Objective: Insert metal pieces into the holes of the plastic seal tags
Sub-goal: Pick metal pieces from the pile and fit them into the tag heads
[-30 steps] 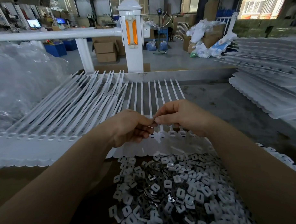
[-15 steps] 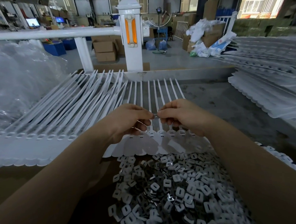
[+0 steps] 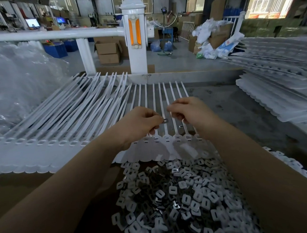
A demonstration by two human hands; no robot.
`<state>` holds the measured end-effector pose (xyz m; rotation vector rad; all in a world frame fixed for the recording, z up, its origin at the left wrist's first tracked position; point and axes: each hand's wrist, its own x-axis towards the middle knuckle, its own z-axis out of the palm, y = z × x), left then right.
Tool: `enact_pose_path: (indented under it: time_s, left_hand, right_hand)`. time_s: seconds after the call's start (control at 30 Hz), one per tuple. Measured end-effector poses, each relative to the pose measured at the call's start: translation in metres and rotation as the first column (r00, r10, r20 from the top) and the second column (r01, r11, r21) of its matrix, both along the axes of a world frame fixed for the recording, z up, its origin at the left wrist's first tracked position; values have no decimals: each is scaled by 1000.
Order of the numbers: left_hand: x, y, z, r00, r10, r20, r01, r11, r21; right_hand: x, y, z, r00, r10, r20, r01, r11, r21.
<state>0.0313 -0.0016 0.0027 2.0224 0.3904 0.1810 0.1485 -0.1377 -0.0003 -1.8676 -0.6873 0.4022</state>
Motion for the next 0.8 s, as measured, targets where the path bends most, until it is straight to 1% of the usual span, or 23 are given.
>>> enact_pose_path:
  time_s: [0.03,0.1,0.17,0.23,0.4,0.53,0.8]
  left_hand:
    - [1,-3,0,1000,-8,6,8,1000,18]
    - [4,-9,-2,1000,-29,11,28,998,64]
    - [8,-15,-4,998,-62,7,61,991,115]
    - [15,-20,-6,997,-79,-10,80,984,160]
    - [31,-31,-14,994,-95,-44,104,951,293]
    - [35,-34,-20,991,-112,-78,132,931,342]
    - [35,-39,-23,993,-110,-44,118,889,443]
  right_hand:
    - [3,1,-1,995,-100,-1,100,995,15]
    - [7,1,-3,964,-245,-98,248,969,11]
    - [9,0,-6,926,-292,-239,301,954,-1]
    - [12,0,-7,899,-298,-321,317,949,5]
    - [16,1,-10,896,-289,-336,314,949,22]
    - [17,1,-11,895,-287,-341,314,949,26]
    - [16,1,-12,898,-288,-333,313,949,23]
